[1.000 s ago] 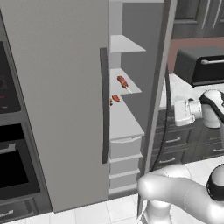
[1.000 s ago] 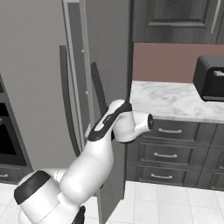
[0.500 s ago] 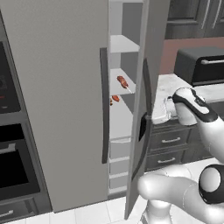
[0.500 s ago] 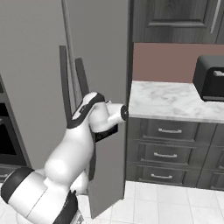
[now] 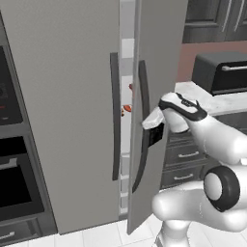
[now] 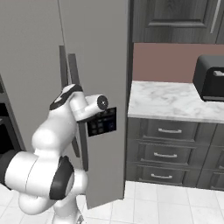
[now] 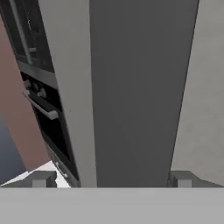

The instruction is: Store the kebab skewer in the freezer for long-term storage. Close the freezer door after placing the cooked food.

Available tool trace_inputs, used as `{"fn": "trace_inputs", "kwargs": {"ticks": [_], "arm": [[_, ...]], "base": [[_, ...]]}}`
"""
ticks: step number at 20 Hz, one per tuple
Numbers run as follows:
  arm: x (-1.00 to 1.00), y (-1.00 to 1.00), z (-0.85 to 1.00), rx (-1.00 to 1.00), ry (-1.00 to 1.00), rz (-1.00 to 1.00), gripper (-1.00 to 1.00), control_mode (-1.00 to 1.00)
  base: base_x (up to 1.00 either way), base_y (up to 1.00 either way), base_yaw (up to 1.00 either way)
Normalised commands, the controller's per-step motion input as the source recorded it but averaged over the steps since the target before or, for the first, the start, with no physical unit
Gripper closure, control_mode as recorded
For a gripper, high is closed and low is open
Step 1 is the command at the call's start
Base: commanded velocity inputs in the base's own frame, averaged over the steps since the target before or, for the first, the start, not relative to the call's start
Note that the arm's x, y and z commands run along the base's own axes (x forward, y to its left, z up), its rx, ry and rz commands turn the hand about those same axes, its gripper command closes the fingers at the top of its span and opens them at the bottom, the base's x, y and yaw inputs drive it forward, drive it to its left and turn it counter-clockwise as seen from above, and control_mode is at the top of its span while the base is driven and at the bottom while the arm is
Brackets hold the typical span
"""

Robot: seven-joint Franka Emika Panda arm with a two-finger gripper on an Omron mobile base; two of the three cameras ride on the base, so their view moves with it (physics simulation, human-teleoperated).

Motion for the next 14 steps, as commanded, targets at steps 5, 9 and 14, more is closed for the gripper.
{"fn": "trace_inputs", "kwargs": {"ticks": [5,9,14], "arm": [[0.27,0.56,0.00,-0.02,0.05,-0.29,-1.00,-1.00],[0.16,0.57,0.00,-0.08,0.04,-0.24,-1.00,-1.00],[0.56,0.26,0.09,0.00,0.14,-0.29,-1.00,-1.00]], "base": [[0.00,0.00,0.00],[0.00,0.00,0.00],[0.00,0.00,0.00]]}}
